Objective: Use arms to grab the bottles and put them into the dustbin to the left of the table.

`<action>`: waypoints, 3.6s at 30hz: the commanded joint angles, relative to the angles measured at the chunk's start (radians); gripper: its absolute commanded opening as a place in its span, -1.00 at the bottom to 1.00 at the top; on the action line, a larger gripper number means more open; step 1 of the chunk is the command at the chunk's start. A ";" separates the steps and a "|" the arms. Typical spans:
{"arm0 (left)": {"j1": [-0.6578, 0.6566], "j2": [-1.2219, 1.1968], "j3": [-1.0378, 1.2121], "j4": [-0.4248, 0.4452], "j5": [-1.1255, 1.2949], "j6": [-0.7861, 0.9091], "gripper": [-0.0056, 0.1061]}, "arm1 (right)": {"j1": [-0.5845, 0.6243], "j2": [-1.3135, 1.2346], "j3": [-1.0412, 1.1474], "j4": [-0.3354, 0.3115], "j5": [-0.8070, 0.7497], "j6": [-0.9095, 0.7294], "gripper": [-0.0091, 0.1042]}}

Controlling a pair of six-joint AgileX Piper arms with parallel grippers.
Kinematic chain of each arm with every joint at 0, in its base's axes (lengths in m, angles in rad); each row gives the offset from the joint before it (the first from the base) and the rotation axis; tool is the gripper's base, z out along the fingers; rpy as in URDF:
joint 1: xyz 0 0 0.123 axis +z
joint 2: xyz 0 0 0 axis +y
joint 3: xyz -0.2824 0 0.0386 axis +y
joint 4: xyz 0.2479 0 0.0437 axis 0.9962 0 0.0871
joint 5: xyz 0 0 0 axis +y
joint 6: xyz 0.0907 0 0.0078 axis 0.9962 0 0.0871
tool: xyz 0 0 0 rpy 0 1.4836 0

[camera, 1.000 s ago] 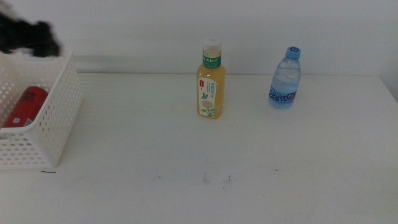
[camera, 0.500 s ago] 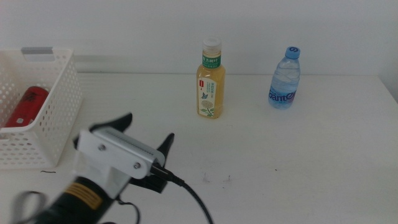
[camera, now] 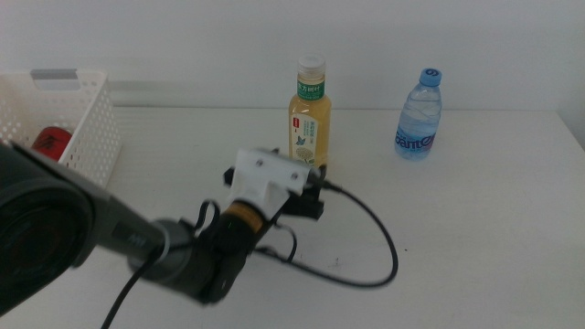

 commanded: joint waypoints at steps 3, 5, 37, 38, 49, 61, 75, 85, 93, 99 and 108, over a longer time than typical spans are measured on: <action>0.059 0.047 -0.142 0.117 0.100 -0.052 0.78 | -0.008 -0.005 0.003 -0.010 -0.005 0.000 0.67; 0.084 0.070 -0.195 0.158 0.144 -0.101 0.78 | -0.008 -0.005 0.003 -0.010 -0.005 0.000 0.67; 0.102 -0.332 -0.220 0.356 0.895 -0.284 -0.93 | -0.008 -0.005 0.003 -0.010 -0.005 0.000 0.67; 0.100 -0.385 -0.211 0.359 0.984 -0.295 -0.93 | -0.008 -0.005 0.003 -0.010 -0.005 0.000 0.67; 0.383 -0.669 -0.454 -0.028 1.920 0.180 -0.93 | -0.008 -0.005 0.003 -0.010 -0.005 0.000 0.67; 0.820 -0.411 -0.817 -0.108 2.182 0.335 -0.93 | -0.008 -0.005 0.003 -0.010 -0.005 0.000 0.67; 0.873 -0.111 -0.920 -0.087 2.221 0.362 -0.93 | -0.008 -0.005 0.003 -0.010 -0.005 0.000 0.67; 0.873 -0.100 -0.920 -0.074 2.266 0.402 -0.93 | -0.008 -0.005 0.003 -0.010 -0.005 0.000 0.67; 0.873 -0.100 -0.920 -0.057 2.300 0.405 -0.93 | -0.008 -0.005 0.003 -0.010 -0.005 0.000 0.67; 0.873 -0.100 -0.920 -0.056 2.300 0.439 0.40 | -0.008 -0.005 0.003 -0.010 -0.005 0.000 0.67; 0.847 -0.245 -0.892 -0.091 2.294 0.396 0.78 | -0.008 -0.005 0.003 -0.010 -0.005 0.000 0.67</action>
